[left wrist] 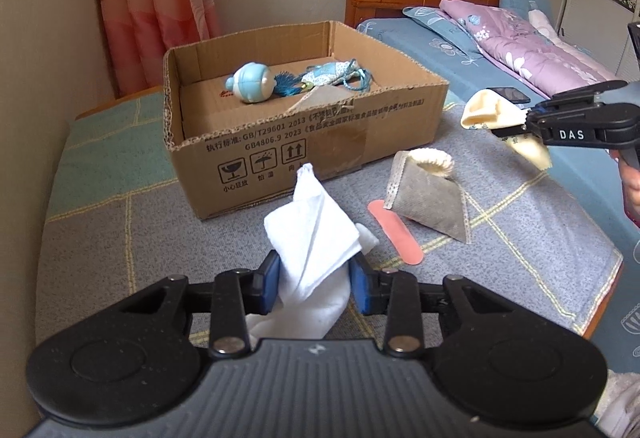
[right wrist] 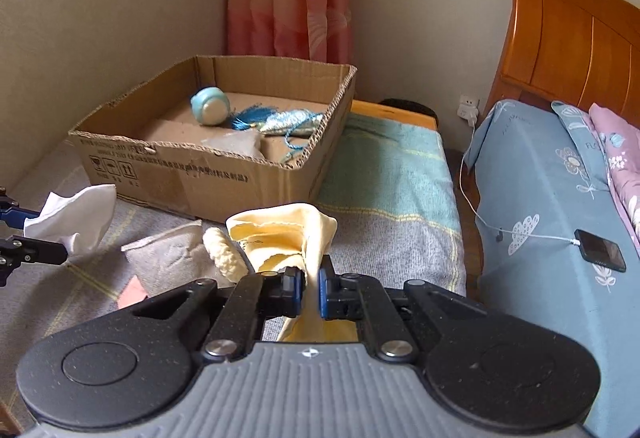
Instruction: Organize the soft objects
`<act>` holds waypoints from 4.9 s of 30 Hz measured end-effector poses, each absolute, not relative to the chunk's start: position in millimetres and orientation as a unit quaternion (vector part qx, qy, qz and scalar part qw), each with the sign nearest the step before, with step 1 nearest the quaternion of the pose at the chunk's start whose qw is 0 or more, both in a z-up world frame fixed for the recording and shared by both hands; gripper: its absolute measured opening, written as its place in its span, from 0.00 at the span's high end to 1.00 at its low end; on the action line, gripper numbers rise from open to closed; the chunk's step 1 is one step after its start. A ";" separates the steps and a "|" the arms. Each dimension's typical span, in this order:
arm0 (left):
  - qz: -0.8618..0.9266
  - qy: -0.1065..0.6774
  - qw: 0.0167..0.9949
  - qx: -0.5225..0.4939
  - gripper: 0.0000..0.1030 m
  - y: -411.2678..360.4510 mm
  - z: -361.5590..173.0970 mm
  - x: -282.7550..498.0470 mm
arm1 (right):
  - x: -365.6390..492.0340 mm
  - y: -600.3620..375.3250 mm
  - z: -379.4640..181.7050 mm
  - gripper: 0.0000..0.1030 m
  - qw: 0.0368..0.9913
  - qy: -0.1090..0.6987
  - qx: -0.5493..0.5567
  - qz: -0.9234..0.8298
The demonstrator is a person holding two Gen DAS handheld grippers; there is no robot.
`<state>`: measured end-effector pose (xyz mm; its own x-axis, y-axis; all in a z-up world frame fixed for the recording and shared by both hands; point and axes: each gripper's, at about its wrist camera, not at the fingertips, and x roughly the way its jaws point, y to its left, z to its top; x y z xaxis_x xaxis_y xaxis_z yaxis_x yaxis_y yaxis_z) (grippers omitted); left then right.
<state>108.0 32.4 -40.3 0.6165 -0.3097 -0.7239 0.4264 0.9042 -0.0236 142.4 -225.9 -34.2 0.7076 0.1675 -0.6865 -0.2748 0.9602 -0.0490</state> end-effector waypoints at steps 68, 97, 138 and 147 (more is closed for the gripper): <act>-0.026 0.326 0.945 0.026 0.02 83.3 -16.3 122.9 | 380.0 -99.9 6.8 0.21 0.907 0.396 -0.086 0.117; -0.056 0.348 0.934 0.066 0.02 49.1 -22.7 100.0 | 163.4 -169.4 -10.3 0.01 0.925 0.356 -0.071 0.112; -0.095 0.382 0.915 0.094 0.02 17.7 -38.9 105.6 | 123.9 -163.2 -59.4 0.69 0.891 0.396 -0.123 0.184; -0.129 0.392 0.906 0.096 0.02 -1.0 -50.9 119.2 | 117.5 -162.9 -75.9 0.47 0.887 0.401 -0.133 0.188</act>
